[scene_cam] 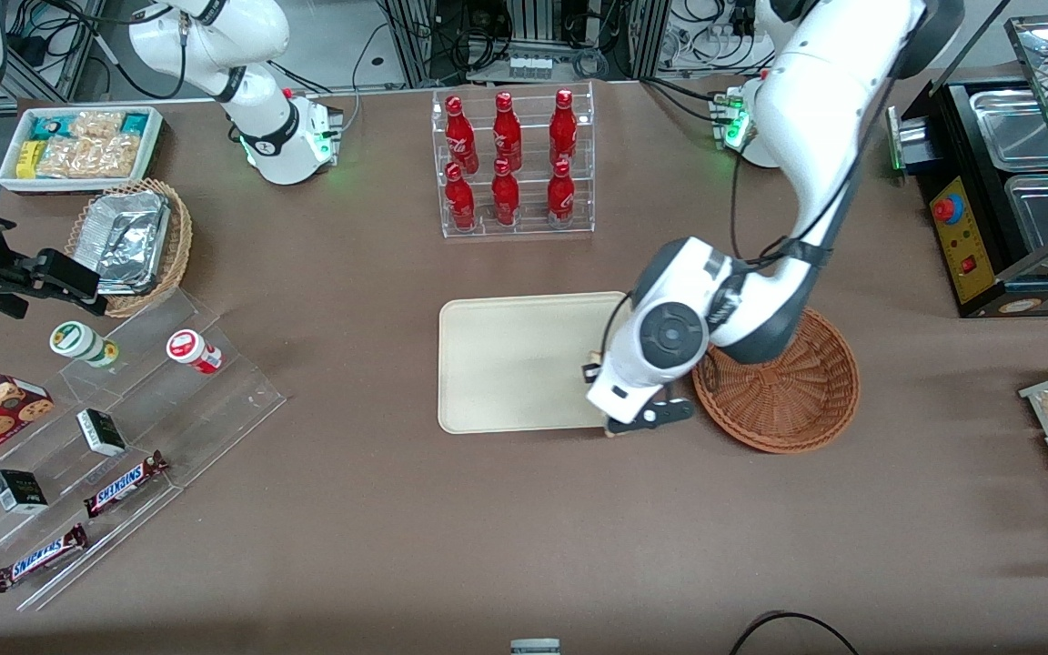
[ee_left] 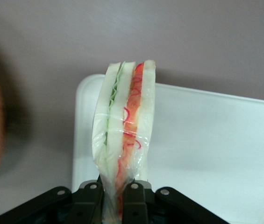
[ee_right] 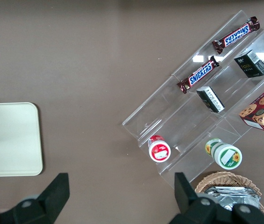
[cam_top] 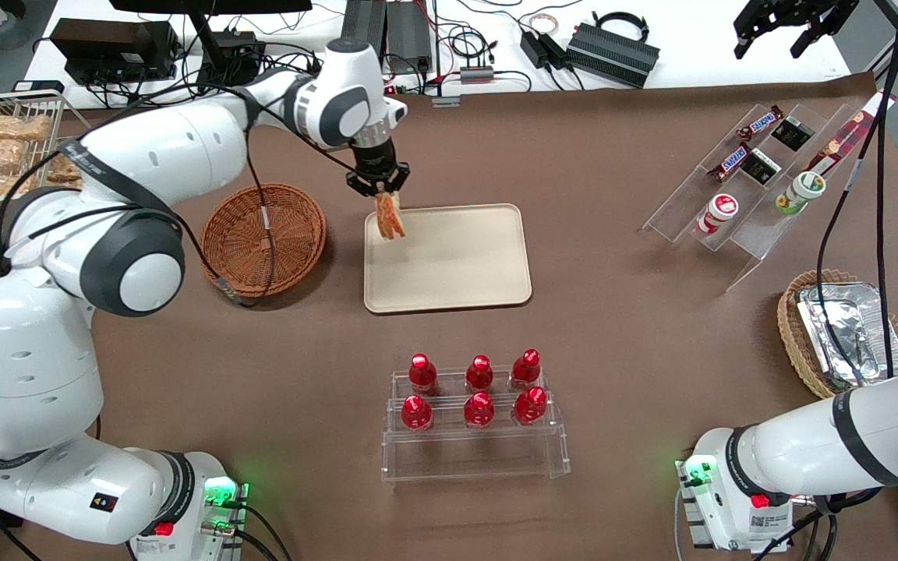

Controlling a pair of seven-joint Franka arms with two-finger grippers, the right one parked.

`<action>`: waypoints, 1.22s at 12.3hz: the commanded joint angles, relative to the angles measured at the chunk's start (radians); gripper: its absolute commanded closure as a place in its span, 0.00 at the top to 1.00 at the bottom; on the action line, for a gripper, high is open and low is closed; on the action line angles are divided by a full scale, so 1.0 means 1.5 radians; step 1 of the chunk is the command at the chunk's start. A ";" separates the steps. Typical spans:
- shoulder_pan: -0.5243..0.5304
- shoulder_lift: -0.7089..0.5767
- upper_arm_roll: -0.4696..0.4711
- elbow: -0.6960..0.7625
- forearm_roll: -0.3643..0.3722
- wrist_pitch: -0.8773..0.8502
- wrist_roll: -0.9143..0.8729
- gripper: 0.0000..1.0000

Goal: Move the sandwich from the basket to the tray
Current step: 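Lift the sandwich and carry it over the cream tray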

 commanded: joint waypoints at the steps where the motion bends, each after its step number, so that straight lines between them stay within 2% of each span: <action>1: -0.042 0.048 0.005 0.061 0.005 -0.002 -0.035 0.02; 3: -0.074 0.079 0.007 0.090 0.006 0.002 -0.063 0.02; 6: -0.110 0.114 0.006 0.130 0.070 0.005 -0.129 0.02; 7: -0.116 0.115 0.006 0.131 0.074 0.005 -0.136 0.02; 8: -0.147 0.104 0.003 0.123 0.071 -0.041 -0.168 0.01; 15: -0.149 0.100 0.003 0.123 0.072 -0.045 -0.170 0.02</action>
